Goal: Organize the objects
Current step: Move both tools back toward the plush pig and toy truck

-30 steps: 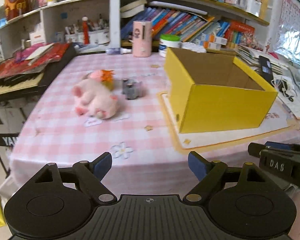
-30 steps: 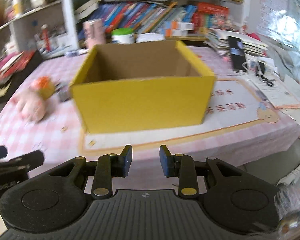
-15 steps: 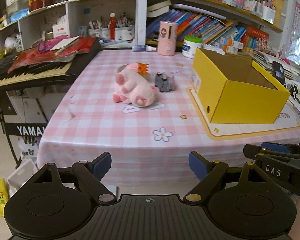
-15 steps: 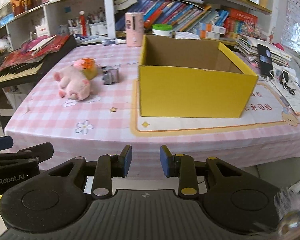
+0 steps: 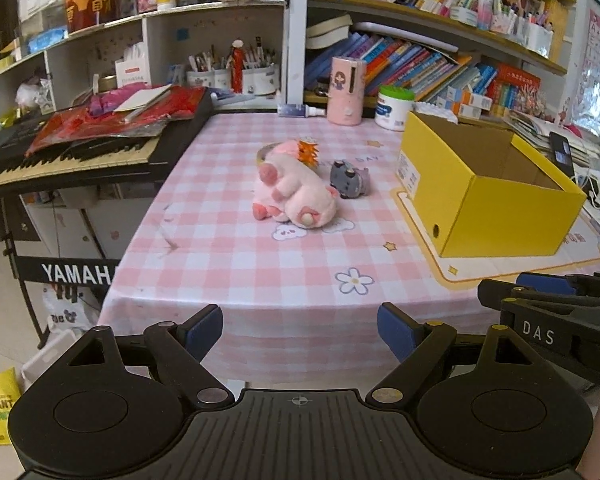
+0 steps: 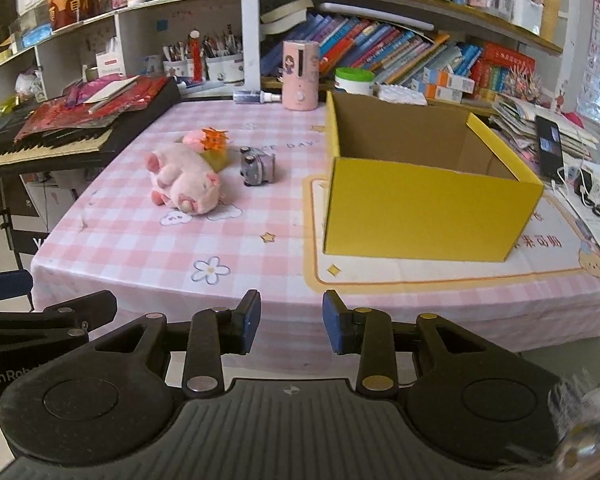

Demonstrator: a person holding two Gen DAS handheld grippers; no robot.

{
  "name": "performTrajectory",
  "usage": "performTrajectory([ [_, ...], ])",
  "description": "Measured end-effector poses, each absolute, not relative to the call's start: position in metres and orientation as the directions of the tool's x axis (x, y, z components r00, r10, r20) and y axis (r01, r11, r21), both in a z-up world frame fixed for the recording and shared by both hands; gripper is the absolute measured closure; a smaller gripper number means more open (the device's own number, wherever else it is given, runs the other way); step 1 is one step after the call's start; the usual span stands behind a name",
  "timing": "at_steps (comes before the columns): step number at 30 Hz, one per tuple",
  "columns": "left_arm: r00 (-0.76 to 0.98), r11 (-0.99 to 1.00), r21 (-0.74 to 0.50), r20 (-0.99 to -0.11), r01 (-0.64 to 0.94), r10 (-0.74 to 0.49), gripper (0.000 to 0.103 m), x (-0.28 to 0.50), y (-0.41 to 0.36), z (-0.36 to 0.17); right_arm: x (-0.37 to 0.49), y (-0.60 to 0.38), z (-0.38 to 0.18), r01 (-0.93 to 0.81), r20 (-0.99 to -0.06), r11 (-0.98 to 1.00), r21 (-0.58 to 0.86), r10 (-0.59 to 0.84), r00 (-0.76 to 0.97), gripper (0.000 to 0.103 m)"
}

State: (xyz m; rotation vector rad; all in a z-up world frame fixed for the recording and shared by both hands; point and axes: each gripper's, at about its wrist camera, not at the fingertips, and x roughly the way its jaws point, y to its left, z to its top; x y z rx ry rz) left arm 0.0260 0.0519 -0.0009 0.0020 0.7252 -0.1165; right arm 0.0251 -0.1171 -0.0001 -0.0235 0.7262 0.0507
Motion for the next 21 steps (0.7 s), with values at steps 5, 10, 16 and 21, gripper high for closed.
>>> performTrajectory([
  [5, 0.743, 0.994, -0.04, -0.661, 0.103, -0.104, 0.017, 0.028, 0.061, -0.001, 0.027, -0.107, 0.001, -0.059, -0.66, 0.998, -0.009, 0.038, 0.75, 0.07],
  [10, 0.743, 0.993, -0.05, -0.66, 0.103, -0.11, 0.016, 0.03, 0.067, -0.002, 0.029, -0.098, 0.001, -0.062, -0.662, 0.998, -0.015, 0.037, 0.748, 0.07],
  [16, 0.74, 0.994, -0.066, -0.664, 0.086, -0.108, 0.016, 0.039, 0.072, -0.005, 0.036, -0.091, 0.001, -0.067, -0.663, 0.997, -0.027, 0.032, 0.748, 0.07],
  [21, 0.73, 0.995, -0.065, -0.676, 0.069, -0.095, 0.016, 0.054, 0.075, -0.011, 0.051, -0.088, -0.004, -0.081, -0.671, 0.996, -0.025, 0.043, 0.74, 0.07],
])
